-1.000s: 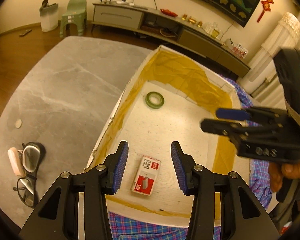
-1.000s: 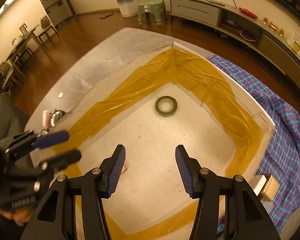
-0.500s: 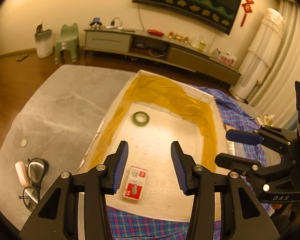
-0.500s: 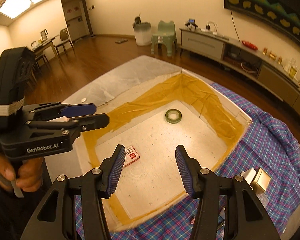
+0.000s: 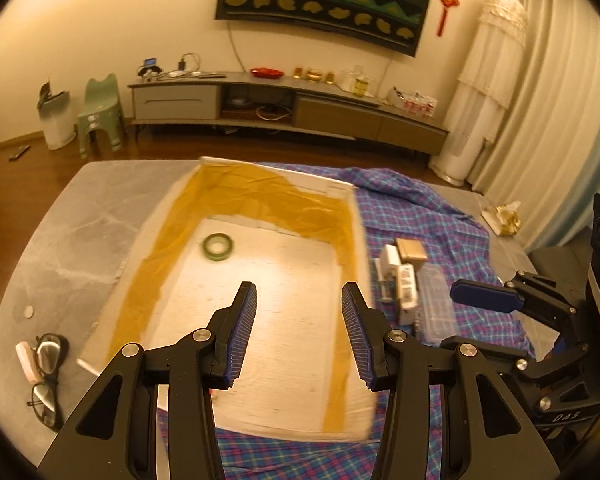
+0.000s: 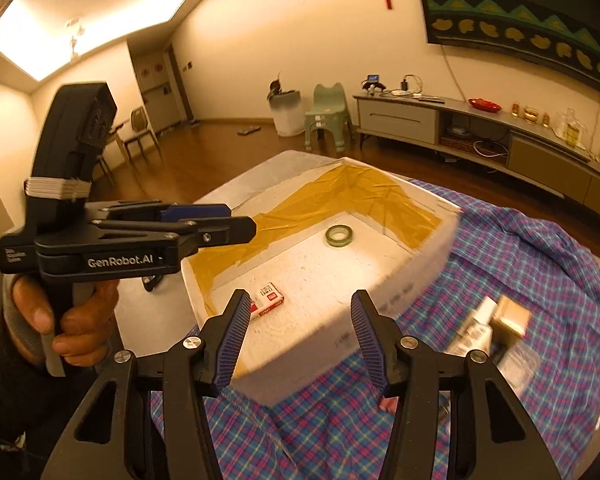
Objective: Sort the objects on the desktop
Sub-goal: 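Move both open tools back over the plaid cloth, then grasp pink binder clip with left tool while right tool reaches purple figurine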
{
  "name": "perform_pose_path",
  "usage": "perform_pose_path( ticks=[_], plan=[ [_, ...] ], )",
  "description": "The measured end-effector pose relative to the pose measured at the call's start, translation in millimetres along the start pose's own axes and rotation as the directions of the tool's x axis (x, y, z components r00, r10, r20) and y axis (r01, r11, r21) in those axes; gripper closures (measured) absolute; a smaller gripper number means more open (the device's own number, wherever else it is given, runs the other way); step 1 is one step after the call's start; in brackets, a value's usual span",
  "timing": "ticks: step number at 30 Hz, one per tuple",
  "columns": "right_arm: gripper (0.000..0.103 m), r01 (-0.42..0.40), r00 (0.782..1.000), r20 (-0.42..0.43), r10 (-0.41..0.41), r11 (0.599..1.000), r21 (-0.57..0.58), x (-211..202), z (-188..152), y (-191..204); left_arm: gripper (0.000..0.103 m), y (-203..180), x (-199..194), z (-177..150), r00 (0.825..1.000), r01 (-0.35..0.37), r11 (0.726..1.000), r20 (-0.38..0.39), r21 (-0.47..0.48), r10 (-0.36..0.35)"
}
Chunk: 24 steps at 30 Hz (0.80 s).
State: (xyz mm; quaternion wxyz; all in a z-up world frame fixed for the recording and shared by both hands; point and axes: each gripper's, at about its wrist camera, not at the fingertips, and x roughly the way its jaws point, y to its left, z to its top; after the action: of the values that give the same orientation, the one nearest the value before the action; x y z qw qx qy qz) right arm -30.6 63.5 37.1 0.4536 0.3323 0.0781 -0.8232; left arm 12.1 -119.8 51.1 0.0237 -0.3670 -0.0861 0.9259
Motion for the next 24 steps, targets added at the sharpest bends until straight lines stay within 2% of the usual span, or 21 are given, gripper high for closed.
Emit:
perform_pose_path(
  ticks=[4, 7, 11, 15, 19, 22, 24],
  plan=[
    [0.042, 0.027, 0.998, 0.053, -0.031, 0.997, 0.066, -30, -19, -26, 0.056, -33, 7, -3, 0.999, 0.033, 0.998, -0.024, 0.054, -0.032],
    [0.042, 0.048, 0.997, 0.06, -0.056, 0.991, 0.127, -43, -37, -50, 0.056, -60, 17, -8, 0.997, 0.059, 0.993, -0.055, 0.103, -0.054],
    [0.042, 0.129, 0.992, -0.035, -0.125, 0.963, 0.235, -39, -68, -94, 0.056, -97, 43, -20, 0.989, 0.084, 0.984, -0.132, 0.157, -0.063],
    [0.042, 0.196, 0.975, -0.154, -0.16, 0.947, 0.254, -33, -89, -121, 0.056, -123, 66, -33, 0.978, 0.092, 0.976, -0.201, 0.197, -0.051],
    [0.042, 0.183, 0.966, -0.223, -0.133, 0.958, 0.223, -43, -110, -126, 0.056, -150, 78, -49, 0.968, 0.118, 0.953, -0.248, 0.279, -0.047],
    [0.042, 0.166, 0.951, -0.29, -0.111, 0.97, 0.175, -44, -128, -124, 0.056, -154, 92, -57, 0.96, 0.085, 0.945, -0.28, 0.316, 0.007],
    [0.042, 0.119, 0.951, -0.306, -0.045, 0.967, 0.227, -44, -138, -128, 0.056, -150, 110, -64, 0.944, 0.06, 0.952, -0.326, 0.301, 0.043]
  ],
)
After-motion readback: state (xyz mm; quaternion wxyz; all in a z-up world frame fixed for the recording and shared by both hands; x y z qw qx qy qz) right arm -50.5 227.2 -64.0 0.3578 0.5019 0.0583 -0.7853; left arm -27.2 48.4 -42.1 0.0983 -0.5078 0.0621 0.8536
